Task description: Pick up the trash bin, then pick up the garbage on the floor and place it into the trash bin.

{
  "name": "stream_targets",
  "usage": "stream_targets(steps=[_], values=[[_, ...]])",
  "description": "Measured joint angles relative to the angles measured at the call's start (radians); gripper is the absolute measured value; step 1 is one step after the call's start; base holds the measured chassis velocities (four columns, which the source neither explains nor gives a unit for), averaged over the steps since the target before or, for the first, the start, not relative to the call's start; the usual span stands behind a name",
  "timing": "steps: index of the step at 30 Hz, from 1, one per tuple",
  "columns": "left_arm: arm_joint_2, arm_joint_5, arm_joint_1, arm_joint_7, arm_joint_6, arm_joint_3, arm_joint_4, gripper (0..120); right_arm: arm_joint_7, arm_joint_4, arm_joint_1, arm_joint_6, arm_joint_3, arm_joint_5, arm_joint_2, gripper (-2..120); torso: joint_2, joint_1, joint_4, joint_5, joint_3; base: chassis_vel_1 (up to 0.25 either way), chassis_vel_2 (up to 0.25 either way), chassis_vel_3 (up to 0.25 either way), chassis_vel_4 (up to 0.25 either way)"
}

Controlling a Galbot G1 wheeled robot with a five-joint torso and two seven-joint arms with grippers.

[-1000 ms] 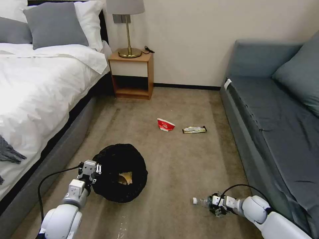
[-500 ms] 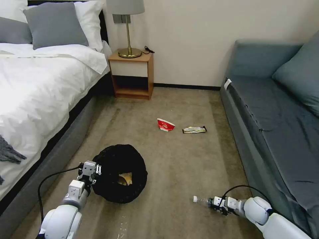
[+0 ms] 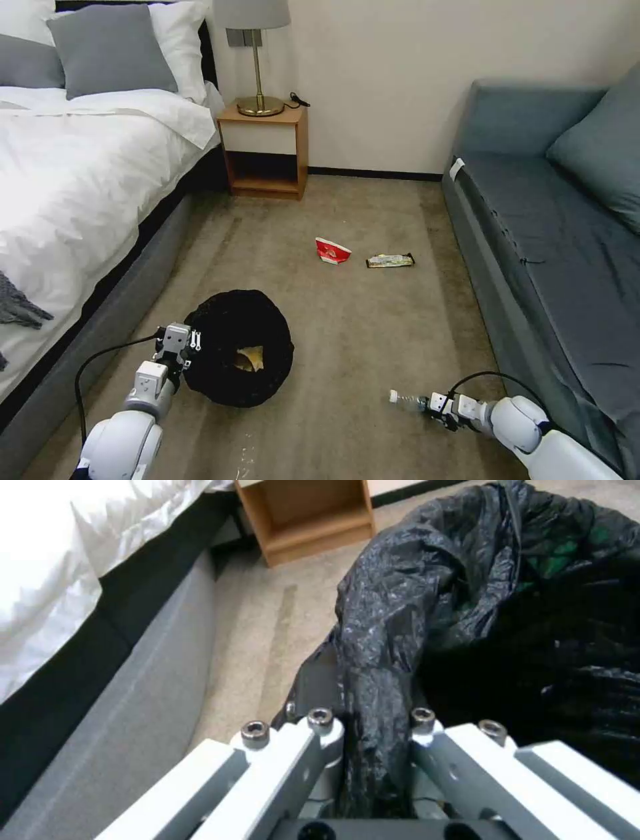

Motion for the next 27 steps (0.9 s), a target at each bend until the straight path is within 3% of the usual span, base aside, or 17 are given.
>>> stream_targets(steps=[15,23,25,27], values=[[0.014,-0.017,0.000,-0.004,-0.004,0.009,-0.003,4,0.048,0.059,0.065,-0.016,0.040,0.092,0.028,16,0.000,0.000,0.0001,-0.0002,0.000,0.000,0.000,0.000,0.000],[0.010,-0.016,0.010,-0.005,-0.004,0.019,-0.023,4,0.138,0.178,0.139,-0.077,0.039,0.344,0.050,16,0.000,0.000,0.0002,-0.0001,0.000,0.000,0.000,0.000,0.000],[0.013,-0.016,0.018,-0.005,-0.005,0.019,-0.028,4,0.203,0.276,0.181,-0.123,0.024,0.477,0.064,16,0.000,0.000,0.0002,-0.0002,0.000,0.000,0.000,0.000,0.000],[0.013,-0.015,0.018,-0.005,-0.006,0.020,-0.028,4,0.222,0.304,0.194,-0.137,0.016,0.516,0.072,16,0.000,0.000,0.0002,-0.0003,0.000,0.000,0.000,0.000,0.000]])
